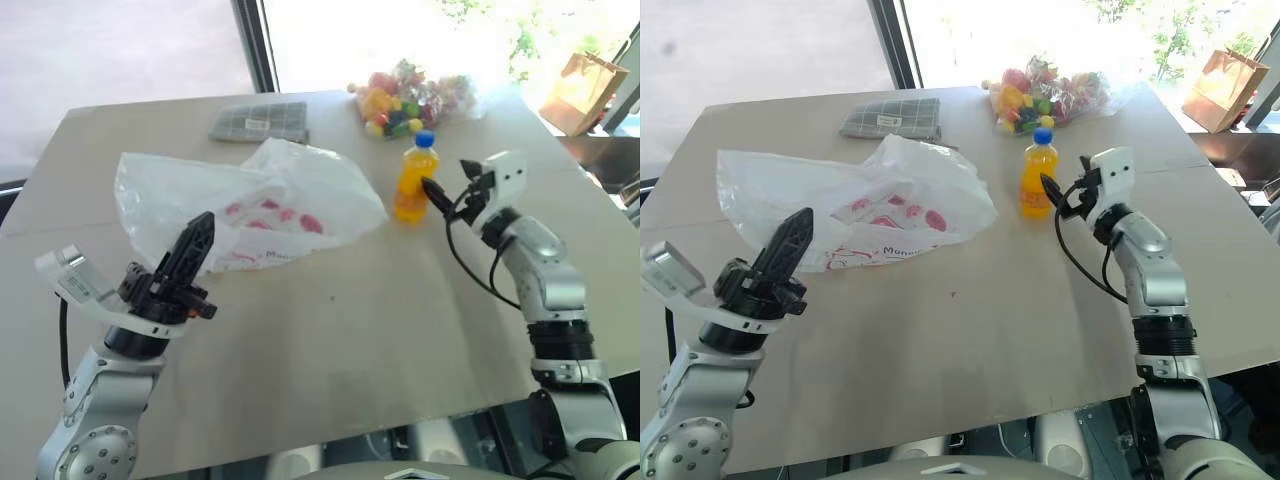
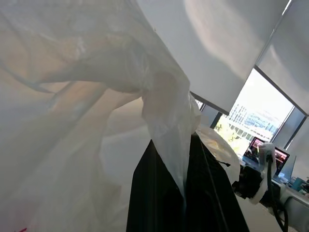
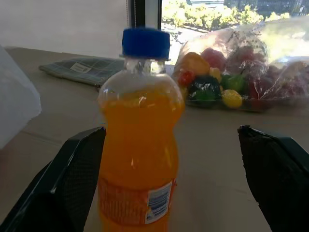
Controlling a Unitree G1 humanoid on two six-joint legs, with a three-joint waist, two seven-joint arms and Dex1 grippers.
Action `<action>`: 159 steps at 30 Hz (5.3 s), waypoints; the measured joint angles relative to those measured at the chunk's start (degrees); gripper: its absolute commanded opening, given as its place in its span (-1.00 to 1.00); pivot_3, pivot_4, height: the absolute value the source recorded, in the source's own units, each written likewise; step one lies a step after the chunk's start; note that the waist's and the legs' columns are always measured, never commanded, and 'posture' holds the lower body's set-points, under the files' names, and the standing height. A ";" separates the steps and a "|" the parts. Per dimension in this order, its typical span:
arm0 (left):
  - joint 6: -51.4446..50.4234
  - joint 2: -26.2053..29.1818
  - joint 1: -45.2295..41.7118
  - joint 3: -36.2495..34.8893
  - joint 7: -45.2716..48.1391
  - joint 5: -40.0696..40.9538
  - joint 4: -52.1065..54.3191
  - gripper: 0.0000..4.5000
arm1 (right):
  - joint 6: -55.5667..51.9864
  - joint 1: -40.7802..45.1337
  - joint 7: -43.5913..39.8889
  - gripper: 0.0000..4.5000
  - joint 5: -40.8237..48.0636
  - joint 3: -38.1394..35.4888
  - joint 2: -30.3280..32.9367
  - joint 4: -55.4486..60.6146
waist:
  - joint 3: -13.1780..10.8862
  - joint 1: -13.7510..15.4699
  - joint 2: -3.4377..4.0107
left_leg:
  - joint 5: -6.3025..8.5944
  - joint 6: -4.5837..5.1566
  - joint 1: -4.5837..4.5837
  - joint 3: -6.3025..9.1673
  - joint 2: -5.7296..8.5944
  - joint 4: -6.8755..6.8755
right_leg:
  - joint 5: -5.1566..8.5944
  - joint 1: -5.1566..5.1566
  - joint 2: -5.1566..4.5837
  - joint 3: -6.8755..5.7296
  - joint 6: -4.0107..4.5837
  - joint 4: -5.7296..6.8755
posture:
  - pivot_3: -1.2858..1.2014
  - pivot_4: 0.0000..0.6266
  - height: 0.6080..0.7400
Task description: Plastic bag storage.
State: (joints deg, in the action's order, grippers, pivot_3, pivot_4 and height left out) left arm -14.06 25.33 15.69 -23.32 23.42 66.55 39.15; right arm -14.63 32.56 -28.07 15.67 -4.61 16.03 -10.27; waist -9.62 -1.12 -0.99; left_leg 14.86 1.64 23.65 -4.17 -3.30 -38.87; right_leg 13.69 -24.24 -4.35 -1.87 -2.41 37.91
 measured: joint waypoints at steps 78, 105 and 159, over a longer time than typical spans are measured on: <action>-2.49 -0.56 5.95 -2.20 1.83 12.36 4.75 -1.00 | 15.82 26.59 -5.14 0.97 -17.24 19.77 -21.10 -33.89 | -0.42 0.09 -0.12 | -0.25 -0.41 0.18 0.08 -0.07 0.44 | -0.09 -0.34 0.07 -0.07 0.17 -0.07 | 0.03 -0.52 1.00; -4.74 -0.98 -1.58 1.02 -0.19 12.19 0.63 -1.00 | -28.20 10.63 -20.66 0.97 32.92 -0.05 -3.38 24.15 | -0.37 0.41 -0.21 | -0.23 -0.38 0.13 0.12 -0.08 0.43 | -0.11 -0.26 0.15 -0.04 0.16 -0.08 | 0.03 -0.52 1.00; -10.10 9.62 -27.95 -11.80 -9.85 30.35 -18.20 -1.00 | -41.09 15.12 -15.33 -0.99 38.72 -9.07 14.18 10.07 | -0.36 0.76 -0.46 | -0.25 -0.39 0.18 0.22 -0.06 0.39 | -0.12 -0.24 0.21 -0.04 0.15 -0.13 | 0.03 -0.52 1.00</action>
State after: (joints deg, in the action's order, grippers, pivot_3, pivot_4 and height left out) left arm -24.16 34.95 -12.26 -35.12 13.58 96.90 20.95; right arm -55.73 47.68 -43.41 54.39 -13.68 30.21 -0.20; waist -9.98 -0.36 -1.45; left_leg 14.62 1.25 23.83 -3.95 -3.36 -38.48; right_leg 13.57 -24.48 -4.14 -1.92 -2.27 37.78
